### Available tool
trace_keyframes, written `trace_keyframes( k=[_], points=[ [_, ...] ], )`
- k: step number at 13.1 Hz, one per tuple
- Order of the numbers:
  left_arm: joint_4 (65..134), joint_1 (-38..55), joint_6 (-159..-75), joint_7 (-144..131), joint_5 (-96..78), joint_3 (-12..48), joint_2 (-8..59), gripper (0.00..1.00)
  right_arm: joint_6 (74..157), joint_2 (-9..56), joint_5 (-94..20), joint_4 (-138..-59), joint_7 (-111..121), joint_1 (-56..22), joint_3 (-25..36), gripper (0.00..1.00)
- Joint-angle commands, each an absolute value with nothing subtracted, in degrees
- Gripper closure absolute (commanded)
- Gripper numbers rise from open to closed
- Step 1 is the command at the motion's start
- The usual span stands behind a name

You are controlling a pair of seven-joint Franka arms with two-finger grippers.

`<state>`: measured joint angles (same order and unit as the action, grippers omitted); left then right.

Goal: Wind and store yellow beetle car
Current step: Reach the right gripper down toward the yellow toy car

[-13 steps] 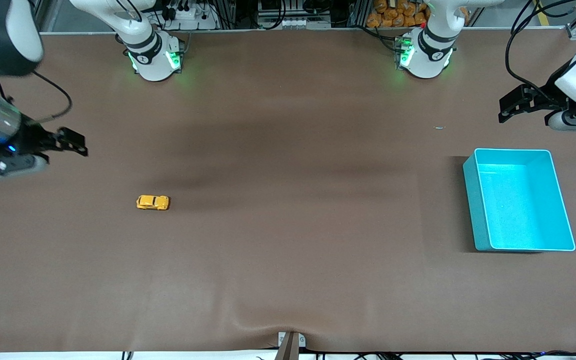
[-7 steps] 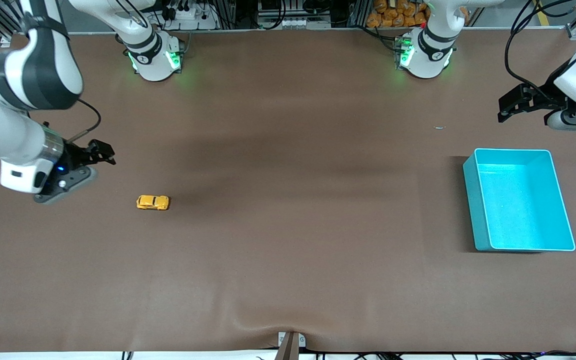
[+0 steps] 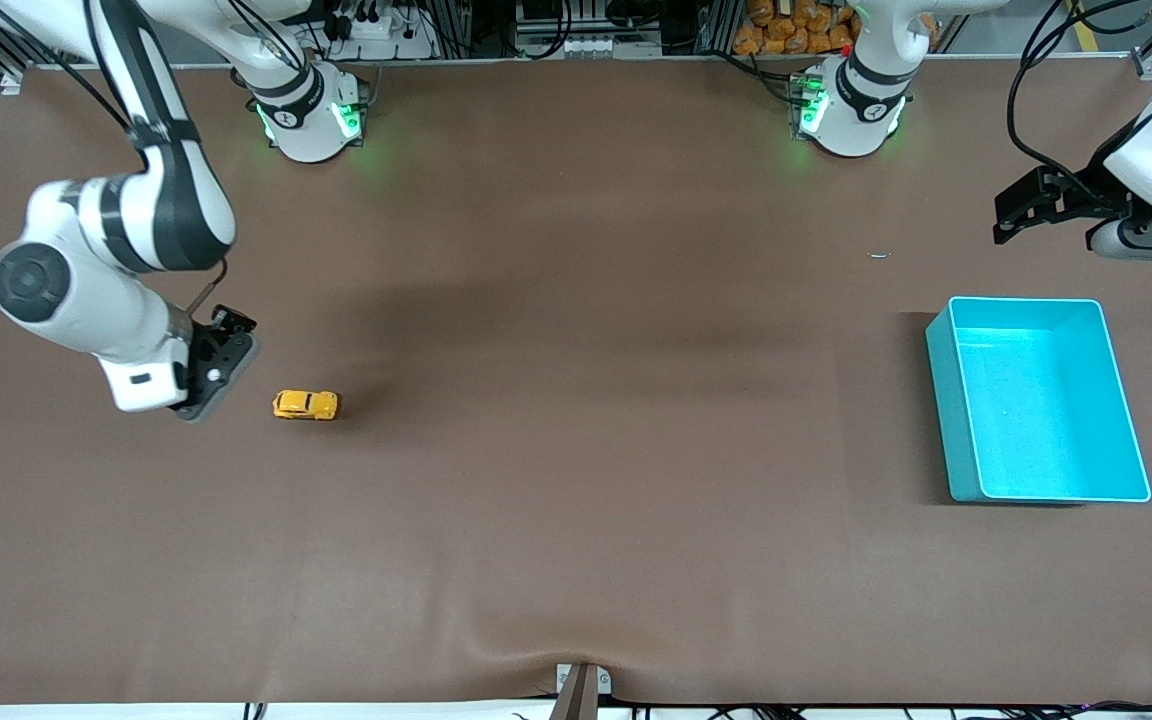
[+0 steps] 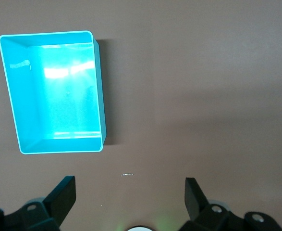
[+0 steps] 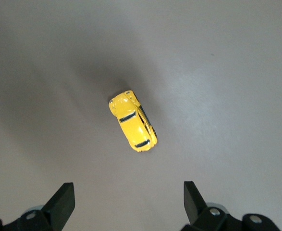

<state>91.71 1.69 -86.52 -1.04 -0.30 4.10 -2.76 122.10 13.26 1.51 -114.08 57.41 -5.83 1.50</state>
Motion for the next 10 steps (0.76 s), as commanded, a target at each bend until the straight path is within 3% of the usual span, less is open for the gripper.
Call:
trace_keyframes(
  k=[1, 6, 7, 10],
  points=[
    [92.1, 1.8, -85.9, 0.3, -0.7, 3.9, -3.8, 0.0, 128.4, 14.9, 2.5, -117.6, 66.8, -6.9, 1.9, 0.0],
    [91.8, 0.4, -87.0, 0.3, -0.4, 4.1, -3.1, 0.0, 134.5, 19.2, 3.4, -118.5, 75.4, -9.3, 2.0, 0.01],
    [91.8, 0.2, -87.1, 0.3, -0.4, 4.2, -3.1, 0.0, 135.1, 20.0, 4.8, -118.5, 78.0, -9.9, 2.0, 0.06],
    [91.7, 0.4, -87.5, 0.3, -0.6, 4.3, -3.0, 0.0, 137.3, 22.2, 5.4, -118.4, 79.3, -9.8, 2.0, 0.06]
  ],
)
